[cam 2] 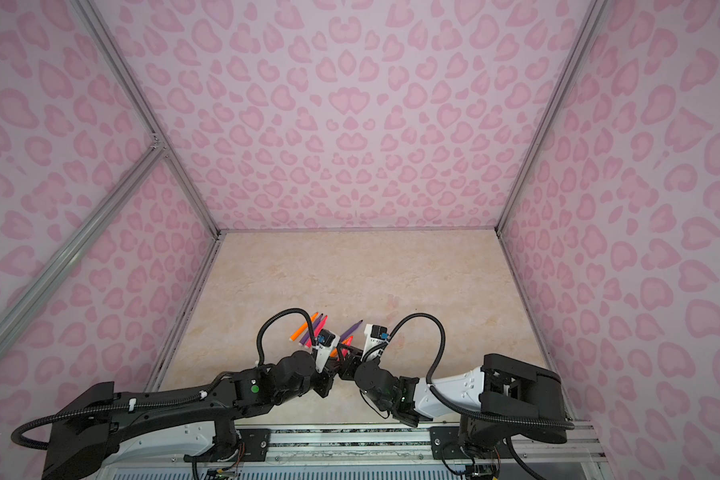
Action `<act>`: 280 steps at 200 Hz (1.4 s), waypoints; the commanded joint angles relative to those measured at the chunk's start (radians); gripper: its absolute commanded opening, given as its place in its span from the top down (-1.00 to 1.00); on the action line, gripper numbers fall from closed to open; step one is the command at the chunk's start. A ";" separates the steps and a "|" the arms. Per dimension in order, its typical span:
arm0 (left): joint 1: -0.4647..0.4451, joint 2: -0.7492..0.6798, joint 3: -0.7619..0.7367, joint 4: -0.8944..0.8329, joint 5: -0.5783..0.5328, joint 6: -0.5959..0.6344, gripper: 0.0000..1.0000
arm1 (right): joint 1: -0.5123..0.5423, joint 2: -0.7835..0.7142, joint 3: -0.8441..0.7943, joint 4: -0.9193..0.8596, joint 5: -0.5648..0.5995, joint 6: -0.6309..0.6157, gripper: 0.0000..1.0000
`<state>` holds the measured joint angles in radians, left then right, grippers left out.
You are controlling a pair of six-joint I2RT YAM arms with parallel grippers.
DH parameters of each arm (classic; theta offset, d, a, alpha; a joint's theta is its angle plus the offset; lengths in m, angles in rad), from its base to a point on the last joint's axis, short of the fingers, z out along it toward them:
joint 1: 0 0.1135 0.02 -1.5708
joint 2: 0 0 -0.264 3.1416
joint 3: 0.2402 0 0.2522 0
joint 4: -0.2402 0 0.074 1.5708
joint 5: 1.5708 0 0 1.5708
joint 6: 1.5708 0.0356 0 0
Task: Insert the pens into the pen caps
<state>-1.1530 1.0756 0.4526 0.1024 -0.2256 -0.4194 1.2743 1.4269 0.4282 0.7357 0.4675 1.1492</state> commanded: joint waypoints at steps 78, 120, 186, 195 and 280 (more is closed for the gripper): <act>0.154 -0.304 0.100 -0.196 -0.015 -0.292 0.92 | -0.013 -0.413 0.161 -0.882 0.152 0.044 -0.51; 0.204 -0.248 0.299 -0.338 -0.079 -0.209 0.92 | -0.403 -0.542 0.229 -1.099 -0.045 -0.091 -0.33; 0.303 -0.002 0.278 -0.196 -0.054 -0.073 0.92 | -0.851 -0.250 0.278 -1.016 -0.325 -0.382 -0.22; 0.304 0.050 0.308 -0.224 -0.028 -0.040 0.92 | -0.874 -0.175 0.340 -1.056 -0.375 -0.431 -0.15; 0.294 0.364 0.425 -0.198 0.109 0.021 0.92 | -0.840 0.269 0.555 -1.084 -0.603 -0.495 0.05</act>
<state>-0.8528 1.4021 0.8524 -0.1513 -0.1844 -0.4061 0.4046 1.6413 0.9451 -0.3206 -0.0811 0.6872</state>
